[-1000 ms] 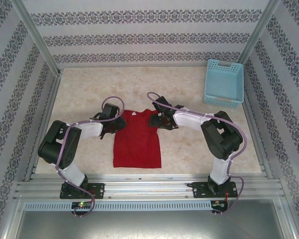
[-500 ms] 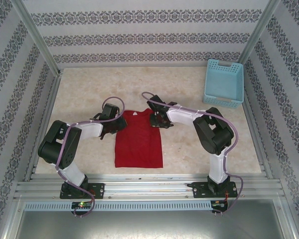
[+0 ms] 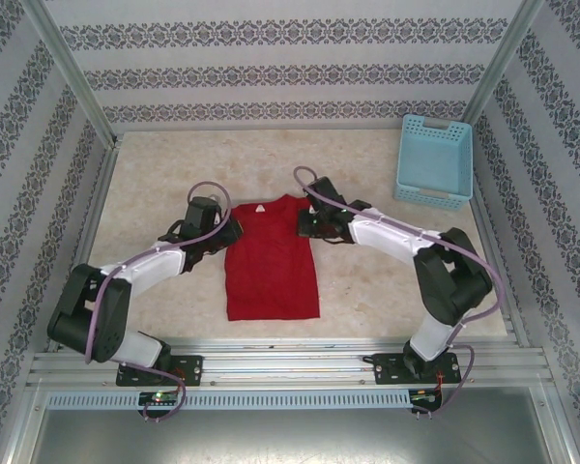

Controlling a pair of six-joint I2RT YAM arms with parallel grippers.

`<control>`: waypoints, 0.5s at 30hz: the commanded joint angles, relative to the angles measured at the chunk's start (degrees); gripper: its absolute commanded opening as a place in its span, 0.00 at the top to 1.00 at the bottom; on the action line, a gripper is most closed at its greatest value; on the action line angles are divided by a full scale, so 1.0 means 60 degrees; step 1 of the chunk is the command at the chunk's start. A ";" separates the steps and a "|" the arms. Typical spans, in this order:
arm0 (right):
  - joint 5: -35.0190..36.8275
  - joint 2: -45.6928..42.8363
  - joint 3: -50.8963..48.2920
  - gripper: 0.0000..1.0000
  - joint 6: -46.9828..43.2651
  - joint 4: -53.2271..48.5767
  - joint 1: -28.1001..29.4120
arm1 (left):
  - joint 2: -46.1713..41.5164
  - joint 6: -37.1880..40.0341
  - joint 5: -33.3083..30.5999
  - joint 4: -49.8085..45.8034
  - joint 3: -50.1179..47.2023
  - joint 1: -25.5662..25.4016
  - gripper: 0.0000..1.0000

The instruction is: Fold the inside-out t-shirt

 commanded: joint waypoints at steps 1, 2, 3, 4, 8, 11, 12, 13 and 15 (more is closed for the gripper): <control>-0.0515 -0.0370 0.0636 1.00 -0.0349 0.0263 -0.0569 | -0.0462 0.0445 -0.0233 -0.0428 0.0823 0.0242 1.00; -0.0644 -0.0413 0.0914 1.00 -0.0398 0.0251 -0.0749 | -0.0519 0.0531 -0.0155 -0.0480 0.1127 0.0370 1.00; -0.0717 -0.0445 0.1208 1.00 -0.0495 0.0262 -0.0882 | -0.0524 0.0596 -0.0053 -0.0557 0.1445 0.0520 1.00; -0.0756 -0.0461 0.1595 1.00 -0.0601 0.0167 -0.0998 | -0.0516 0.0661 0.0056 -0.0697 0.1876 0.0675 1.00; -0.0758 -0.0652 0.2861 1.00 -0.1098 -0.0159 -0.1242 | -0.0683 0.1079 0.0338 -0.1224 0.3438 0.0985 1.00; -0.0860 -0.0957 0.2927 1.00 -0.1342 0.0037 -0.1250 | -0.1150 0.1291 0.0864 -0.0973 0.3557 0.0986 1.00; -0.0937 -0.1049 0.2727 1.00 -0.1384 0.0211 -0.1238 | -0.1351 0.1276 0.1075 -0.0735 0.3324 0.0985 1.00; -0.1034 -0.1186 0.2387 1.00 -0.1411 0.0450 -0.1187 | -0.1590 0.1242 0.1339 -0.0473 0.2916 0.0989 1.00; -0.1078 -0.1439 0.1654 1.00 -0.1431 0.0796 -0.1049 | -0.2143 0.1092 0.1747 -0.0011 0.1957 0.0980 1.00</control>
